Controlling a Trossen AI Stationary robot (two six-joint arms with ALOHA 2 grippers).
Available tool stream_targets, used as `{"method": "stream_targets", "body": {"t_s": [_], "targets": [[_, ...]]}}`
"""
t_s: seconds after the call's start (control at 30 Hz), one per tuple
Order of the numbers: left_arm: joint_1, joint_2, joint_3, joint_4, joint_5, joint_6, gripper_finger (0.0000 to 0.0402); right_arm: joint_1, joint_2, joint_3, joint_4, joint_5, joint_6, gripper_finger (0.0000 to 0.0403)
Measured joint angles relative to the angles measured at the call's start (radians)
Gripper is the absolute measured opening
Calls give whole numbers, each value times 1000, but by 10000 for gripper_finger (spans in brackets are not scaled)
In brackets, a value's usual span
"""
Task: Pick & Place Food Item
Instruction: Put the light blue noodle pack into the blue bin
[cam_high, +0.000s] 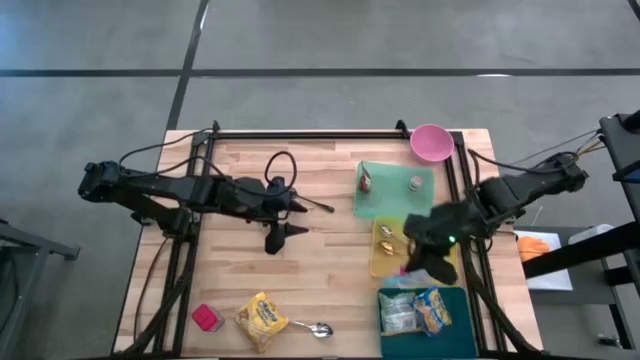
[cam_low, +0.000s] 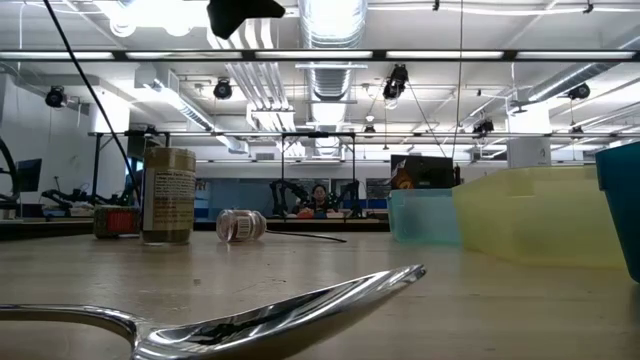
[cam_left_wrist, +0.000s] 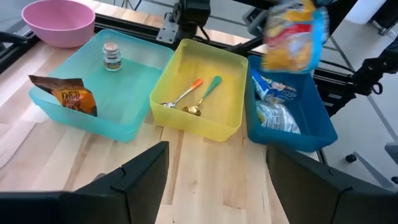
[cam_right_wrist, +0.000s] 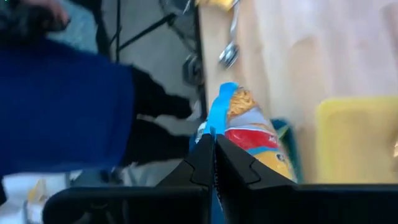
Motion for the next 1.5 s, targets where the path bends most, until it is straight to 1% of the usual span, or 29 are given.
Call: {"method": "stream_targets", "body": {"t_s": [0.3,0.43,0.53,0.73,0.93,1.2,1.27,1.5], "targets": [[14,0,0,0,0,0,276,205,14,-9,-1,6,165,8],[14,0,0,0,0,0,276,288,19,-40,0,66,221,8],[14,0,0,-1,2,-3,276,346,20,-89,22,94,312,8],[24,0,0,-16,106,-44,276,438,20,-199,190,97,484,8],[33,0,0,-49,109,-53,276,481,20,-309,368,97,592,8],[33,1,0,-89,114,-54,276,508,19,-484,621,97,665,8],[33,1,0,-94,114,-54,276,512,19,-520,653,96,668,8],[37,1,0,-102,114,-41,276,509,18,-609,656,95,645,8]]}}
